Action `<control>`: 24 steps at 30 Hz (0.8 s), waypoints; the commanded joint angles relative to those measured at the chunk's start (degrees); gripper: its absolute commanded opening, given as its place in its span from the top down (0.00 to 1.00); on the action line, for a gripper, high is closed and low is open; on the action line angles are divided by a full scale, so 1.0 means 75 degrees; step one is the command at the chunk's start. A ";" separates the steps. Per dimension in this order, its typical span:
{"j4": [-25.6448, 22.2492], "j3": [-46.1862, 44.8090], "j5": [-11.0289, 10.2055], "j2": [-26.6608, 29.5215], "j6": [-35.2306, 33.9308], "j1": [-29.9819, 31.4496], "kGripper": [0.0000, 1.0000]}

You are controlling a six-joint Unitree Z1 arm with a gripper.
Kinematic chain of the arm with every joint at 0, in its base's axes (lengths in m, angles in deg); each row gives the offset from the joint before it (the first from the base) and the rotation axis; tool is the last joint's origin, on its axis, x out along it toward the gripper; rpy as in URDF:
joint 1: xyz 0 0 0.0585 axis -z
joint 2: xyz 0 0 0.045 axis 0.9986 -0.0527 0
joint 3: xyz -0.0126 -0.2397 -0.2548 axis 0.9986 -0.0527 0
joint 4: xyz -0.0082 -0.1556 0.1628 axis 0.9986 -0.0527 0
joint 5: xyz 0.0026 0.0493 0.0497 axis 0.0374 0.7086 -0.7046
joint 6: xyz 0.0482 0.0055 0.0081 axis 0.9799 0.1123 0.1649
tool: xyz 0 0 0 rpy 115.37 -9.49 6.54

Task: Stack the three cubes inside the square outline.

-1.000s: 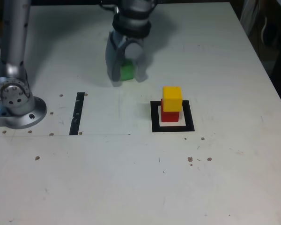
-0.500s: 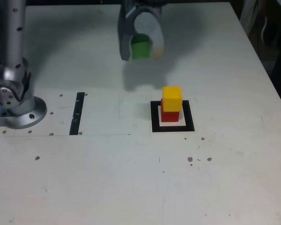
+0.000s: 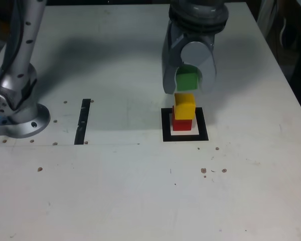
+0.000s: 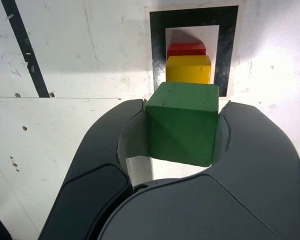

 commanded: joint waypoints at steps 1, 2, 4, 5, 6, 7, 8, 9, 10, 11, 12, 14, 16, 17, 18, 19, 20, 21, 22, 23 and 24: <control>-0.0090 -0.0089 -0.0026 -0.0085 -0.0013 0.0005 0.79; -0.0086 -0.0123 -0.0035 -0.0113 -0.0013 0.0012 0.79; -0.0077 -0.0171 -0.0049 -0.0183 -0.0013 0.0036 0.79; -0.0074 -0.0183 -0.0053 -0.0227 -0.0013 0.0054 0.79; -0.0069 -0.0187 -0.0057 -0.0272 -0.0013 0.0076 0.79; -0.0064 -0.0185 -0.0060 -0.0322 -0.0013 0.0100 0.79; -0.0059 -0.0178 -0.0063 -0.0368 -0.0013 0.0124 0.79; -0.0051 -0.0167 -0.0065 -0.0407 -0.0013 0.0144 0.79; -0.0042 -0.0154 -0.0065 -0.0441 -0.0013 0.0159 0.79; -0.0033 -0.0138 -0.0065 -0.0469 -0.0013 0.0172 0.79; -0.0024 -0.0118 -0.0067 -0.0493 -0.0013 0.0181 0.79; -0.0009 -0.0075 -0.0081 -0.0526 -0.0010 0.0189 0.78; -0.0005 -0.0045 -0.0115 -0.0542 -0.0007 0.0189 0.77; -0.0007 -0.0038 -0.0138 -0.0547 -0.0005 0.0189 0.77; -0.0009 -0.0038 -0.0160 -0.0548 -0.0003 0.0187 0.76; -0.0011 -0.0041 -0.0181 -0.0549 -0.0001 0.0185 0.76; -0.0013 -0.0045 -0.0199 -0.0549 -0.0001 0.0183 0.76; -0.0014 -0.0052 -0.0213 -0.0549 -0.0001 0.0182 0.75; -0.0016 -0.0062 -0.0222 -0.0550 -0.0001 0.0180 0.75; -0.0017 -0.0072 -0.0225 -0.0552 -0.0001 0.0178 0.74; -0.0017 -0.0079 -0.0226 -0.0554 -0.0001 0.0178 0.74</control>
